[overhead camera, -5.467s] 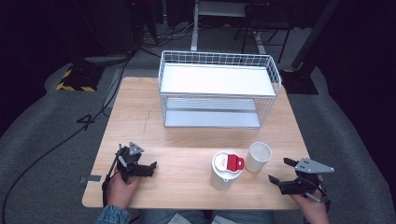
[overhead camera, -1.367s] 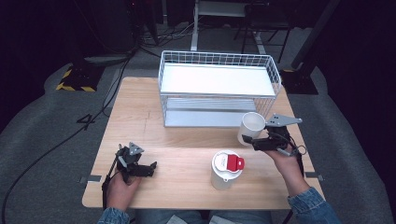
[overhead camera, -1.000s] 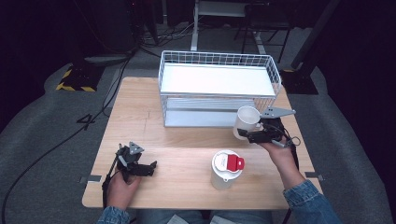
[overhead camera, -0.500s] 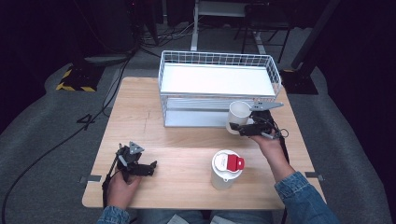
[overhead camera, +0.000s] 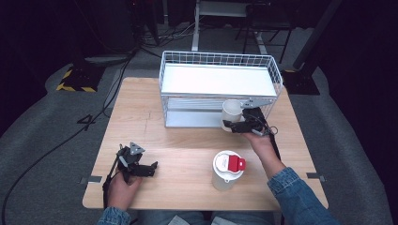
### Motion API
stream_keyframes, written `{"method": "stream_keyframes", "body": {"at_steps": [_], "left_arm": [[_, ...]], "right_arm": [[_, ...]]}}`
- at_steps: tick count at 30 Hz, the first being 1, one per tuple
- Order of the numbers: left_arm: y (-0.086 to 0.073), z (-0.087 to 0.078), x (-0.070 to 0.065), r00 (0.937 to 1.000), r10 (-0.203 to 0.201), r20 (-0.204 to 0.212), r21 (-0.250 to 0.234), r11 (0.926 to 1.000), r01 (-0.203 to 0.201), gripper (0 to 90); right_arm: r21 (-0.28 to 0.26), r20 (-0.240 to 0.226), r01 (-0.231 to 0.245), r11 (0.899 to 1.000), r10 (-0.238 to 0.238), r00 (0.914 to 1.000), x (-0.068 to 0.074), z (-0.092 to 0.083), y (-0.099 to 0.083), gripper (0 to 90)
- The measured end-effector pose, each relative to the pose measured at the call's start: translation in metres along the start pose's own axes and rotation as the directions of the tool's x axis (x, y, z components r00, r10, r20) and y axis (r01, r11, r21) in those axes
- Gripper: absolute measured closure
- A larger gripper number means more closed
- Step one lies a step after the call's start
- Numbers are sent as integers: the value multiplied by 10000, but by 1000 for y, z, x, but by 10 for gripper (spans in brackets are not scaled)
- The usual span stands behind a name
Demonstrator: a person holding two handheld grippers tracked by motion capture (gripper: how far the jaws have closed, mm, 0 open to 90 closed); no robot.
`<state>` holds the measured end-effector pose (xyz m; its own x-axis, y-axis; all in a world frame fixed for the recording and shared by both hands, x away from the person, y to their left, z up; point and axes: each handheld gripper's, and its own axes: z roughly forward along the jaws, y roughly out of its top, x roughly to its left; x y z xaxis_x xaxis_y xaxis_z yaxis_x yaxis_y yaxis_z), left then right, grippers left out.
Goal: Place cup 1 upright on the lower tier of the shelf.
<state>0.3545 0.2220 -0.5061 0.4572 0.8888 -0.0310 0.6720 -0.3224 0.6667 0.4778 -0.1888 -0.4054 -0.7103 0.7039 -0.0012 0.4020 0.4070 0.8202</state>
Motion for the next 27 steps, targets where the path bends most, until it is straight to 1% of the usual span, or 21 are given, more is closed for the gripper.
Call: {"method": "stream_keyframes", "body": {"at_steps": [5,6,8,10,12,14,18,19,20,27], "left_arm": [[0,0,0,10000,0,1,0,10000,0,6],[0,0,0,10000,-5,3,-1,10000,5,6],[0,0,0,10000,-5,4,-1,10000,5,6],[0,0,0,10000,-2,3,0,10000,2,6],[0,0,0,10000,5,-4,1,10000,-5,6],[0,0,0,10000,-6,5,0,10000,6,6],[0,0,0,10000,1,0,1,10000,-1,6],[0,0,0,10000,-4,2,0,10000,4,6],[0,0,0,10000,7,-6,2,10000,-7,6],[0,0,0,10000,-4,4,-1,10000,4,6]], "right_arm": [[-76,119,-47,10000,48,9999,0,8,2,230],[-114,179,-50,9999,52,9998,0,12,1,230],[-135,179,-68,9999,70,9998,0,14,1,230],[-186,192,-229,9996,233,9995,-1,18,0,230],[-239,286,-133,9996,139,9995,0,24,0,230],[-256,279,-104,9996,111,9995,0,25,0,230],[-354,363,-151,9993,164,9992,1,30,0,230],[-347,382,-162,9993,175,9991,1,31,0,230],[-302,515,-122,9995,138,9986,2,34,-1,230],[-124,761,-45,9999,55,9971,4,42,-3,231]]}}
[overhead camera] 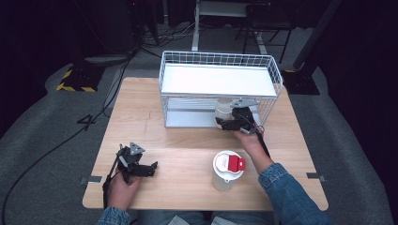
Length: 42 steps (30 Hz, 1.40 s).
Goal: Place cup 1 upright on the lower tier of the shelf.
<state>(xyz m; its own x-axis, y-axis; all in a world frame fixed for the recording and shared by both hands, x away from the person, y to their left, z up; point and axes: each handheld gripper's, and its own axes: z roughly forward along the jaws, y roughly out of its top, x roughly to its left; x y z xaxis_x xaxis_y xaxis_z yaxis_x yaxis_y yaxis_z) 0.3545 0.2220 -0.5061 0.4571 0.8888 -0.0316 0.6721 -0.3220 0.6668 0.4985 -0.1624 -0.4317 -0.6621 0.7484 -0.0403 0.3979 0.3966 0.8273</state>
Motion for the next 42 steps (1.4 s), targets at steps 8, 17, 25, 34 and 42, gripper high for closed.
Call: {"method": "stream_keyframes", "body": {"at_steps": [8,17,25,34,42], "left_arm": [[0,0,0,10000,-4,2,9,10000,4,6],[0,0,0,10000,3,0,6,10000,-3,6],[0,0,0,10000,1,0,3,10000,-1,6],[0,0,0,10000,3,0,4,10000,-3,6],[0,0,0,10000,2,-5,3,10000,-2,6]], "right_arm": [[-109,78,-51,9999,52,10000,1,10,-2,230],[-207,308,0,9998,6,9995,0,20,-5,230],[-341,401,-164,9993,177,9990,-3,28,-6,230],[-491,474,-138,9987,162,9987,-3,31,-7,230],[-399,453,-144,9991,162,9988,-1,33,-8,229]]}}
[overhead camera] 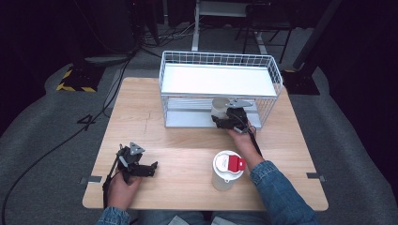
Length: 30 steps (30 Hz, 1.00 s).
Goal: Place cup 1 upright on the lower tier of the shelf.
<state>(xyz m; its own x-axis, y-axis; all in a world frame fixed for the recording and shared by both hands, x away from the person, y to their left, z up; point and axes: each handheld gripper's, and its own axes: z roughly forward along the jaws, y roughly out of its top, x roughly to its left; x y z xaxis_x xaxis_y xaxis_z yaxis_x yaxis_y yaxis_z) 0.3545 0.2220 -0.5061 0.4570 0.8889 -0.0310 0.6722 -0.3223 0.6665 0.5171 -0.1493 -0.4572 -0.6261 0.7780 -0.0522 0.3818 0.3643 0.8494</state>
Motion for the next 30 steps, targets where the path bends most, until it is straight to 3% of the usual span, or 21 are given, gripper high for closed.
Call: {"method": "stream_keyframes", "body": {"at_steps": [23,27,30], "left_arm": [[0,0,0,10000,-4,2,-3,10000,4,6],[0,0,0,10000,-2,4,-4,10000,2,6],[0,0,0,10000,-6,3,-3,10000,6,6]], "right_arm": [[202,-18,-401,9990,401,9992,-8,9,-5,225],[198,-24,-540,9983,540,9985,-9,9,-4,157],[262,-91,-376,9989,379,9992,-10,8,-4,151]]}}
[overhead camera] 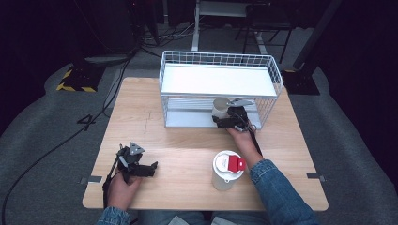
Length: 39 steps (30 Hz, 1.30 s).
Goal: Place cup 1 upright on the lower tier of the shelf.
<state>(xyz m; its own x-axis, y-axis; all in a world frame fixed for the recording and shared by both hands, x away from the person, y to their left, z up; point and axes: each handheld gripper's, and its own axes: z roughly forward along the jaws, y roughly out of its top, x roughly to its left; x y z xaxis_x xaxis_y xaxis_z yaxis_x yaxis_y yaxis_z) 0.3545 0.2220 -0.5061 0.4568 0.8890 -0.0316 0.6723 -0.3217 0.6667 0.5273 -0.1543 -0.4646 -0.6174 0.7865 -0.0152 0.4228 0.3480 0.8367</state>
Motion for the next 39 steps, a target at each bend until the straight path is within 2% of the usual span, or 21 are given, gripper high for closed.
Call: {"method": "stream_keyframes", "body": {"at_steps": [5,8,15,23,27,34,36,39], "left_arm": [[0,0,0,10000,4,-2,1,10000,-4,6],[0,0,0,10000,3,-2,2,10000,-3,6],[0,0,0,10000,2,1,3,10000,-2,6],[0,0,0,10000,4,2,2,10000,-4,6],[0,0,0,10000,3,4,5,10000,-3,6],[0,0,0,10000,8,4,8,10000,-8,6],[0,0,0,10000,5,4,8,10000,-5,6],[0,0,0,10000,8,4,8,10000,-8,6]], "right_arm": [[-35,21,21,10000,-21,10000,-2,-2,1,87],[-5,-33,-52,10000,52,10000,-1,-6,1,84],[-168,63,136,9998,-135,9999,-3,-23,-1,81],[-441,-59,79,9990,-81,9999,-9,-52,-2,82],[-360,-199,51,9993,-58,9998,-12,-71,-5,85],[-641,-473,-364,9973,334,9983,-20,-106,-20,86],[-514,-540,-513,9974,485,9974,-22,-114,-24,90],[218,-851,-536,9983,553,9948,-25,-125,-29,89]]}}
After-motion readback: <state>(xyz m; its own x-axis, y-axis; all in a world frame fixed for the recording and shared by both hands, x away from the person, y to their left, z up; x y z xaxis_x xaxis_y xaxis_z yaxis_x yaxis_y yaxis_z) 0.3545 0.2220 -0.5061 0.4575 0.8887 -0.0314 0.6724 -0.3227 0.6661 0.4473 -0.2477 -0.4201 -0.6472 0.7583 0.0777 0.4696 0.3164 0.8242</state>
